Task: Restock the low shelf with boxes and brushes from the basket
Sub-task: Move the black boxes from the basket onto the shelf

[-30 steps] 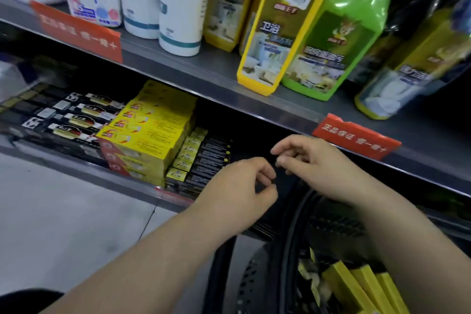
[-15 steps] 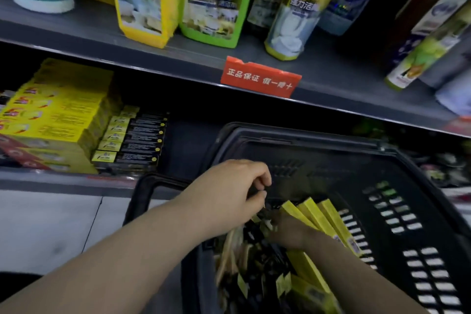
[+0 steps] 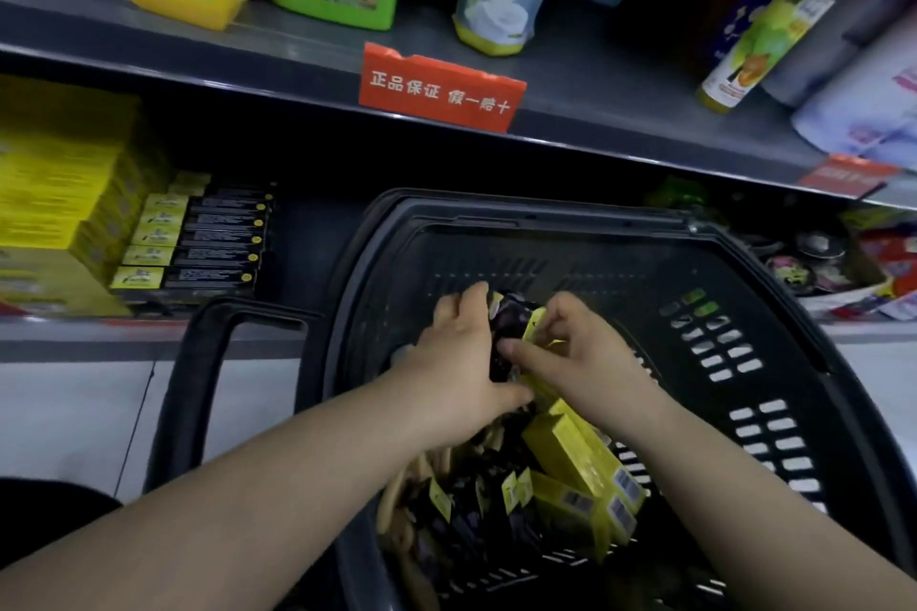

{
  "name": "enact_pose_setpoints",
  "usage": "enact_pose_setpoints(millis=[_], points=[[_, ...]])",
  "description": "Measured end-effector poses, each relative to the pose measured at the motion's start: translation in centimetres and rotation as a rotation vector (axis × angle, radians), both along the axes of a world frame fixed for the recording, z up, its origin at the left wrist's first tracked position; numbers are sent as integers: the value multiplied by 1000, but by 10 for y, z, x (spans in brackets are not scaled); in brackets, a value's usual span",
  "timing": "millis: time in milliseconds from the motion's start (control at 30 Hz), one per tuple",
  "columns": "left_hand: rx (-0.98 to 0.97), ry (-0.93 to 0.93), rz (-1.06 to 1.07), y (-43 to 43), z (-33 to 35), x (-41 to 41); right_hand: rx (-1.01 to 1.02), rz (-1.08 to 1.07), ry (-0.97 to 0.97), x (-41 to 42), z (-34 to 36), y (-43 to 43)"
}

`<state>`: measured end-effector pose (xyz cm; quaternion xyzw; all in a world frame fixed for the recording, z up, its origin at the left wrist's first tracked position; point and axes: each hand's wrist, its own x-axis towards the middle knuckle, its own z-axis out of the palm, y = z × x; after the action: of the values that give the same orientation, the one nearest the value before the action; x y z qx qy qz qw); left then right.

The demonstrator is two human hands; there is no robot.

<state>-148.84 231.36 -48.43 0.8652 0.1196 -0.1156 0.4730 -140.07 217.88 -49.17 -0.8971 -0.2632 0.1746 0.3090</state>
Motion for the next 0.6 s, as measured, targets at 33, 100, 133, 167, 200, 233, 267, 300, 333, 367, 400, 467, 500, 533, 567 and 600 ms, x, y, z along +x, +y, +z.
enact_pose_setpoints(millis=[33, 100, 133, 167, 200, 233, 267, 300, 333, 367, 400, 467, 500, 533, 567, 600], points=[[-28, 33, -9, -6, -2, 0, 88, -23, 54, -9, 8, -2], [-20, 59, 0, -13, -6, 0, 252, -51, 219, -19, 13, -9], [-12, 68, 23, -13, -6, 0, 307, -70, 322, -20, 9, -14], [-18, 78, 53, -12, -7, 1, 301, -85, 412, -19, 2, -20], [-45, 86, 87, -9, -8, 2, 226, -86, 471, -16, -8, -26], [-90, 96, 122, -5, -8, 3, 60, -41, 473, -13, -20, -33], [-140, 106, 150, -2, -9, 3, -168, 62, 428, -10, -32, -39], [-180, 113, 169, 0, -9, 3, -391, 187, 392, -8, -45, -44], [-211, 114, 180, 1, -11, 2, -576, 313, 369, -8, -58, -48], [-237, 112, 188, 1, -11, 1, -701, 413, 354, -9, -70, -50], [-268, 108, 196, 1, -12, -1, -779, 483, 330, -12, -79, -49], [-344, 97, 215, 0, -13, -2, -847, 592, 201, -18, -93, -43], [-384, 93, 224, 0, -13, -2, -859, 639, 140, -21, -99, -39], [-418, 94, 232, 0, -14, -2, -871, 677, 97, -22, -105, -36], [-442, 100, 235, 0, -14, -2, -885, 701, 78, -23, -109, -34], [-454, 112, 235, 1, -14, -2, -889, 709, 84, -22, -111, -32]])
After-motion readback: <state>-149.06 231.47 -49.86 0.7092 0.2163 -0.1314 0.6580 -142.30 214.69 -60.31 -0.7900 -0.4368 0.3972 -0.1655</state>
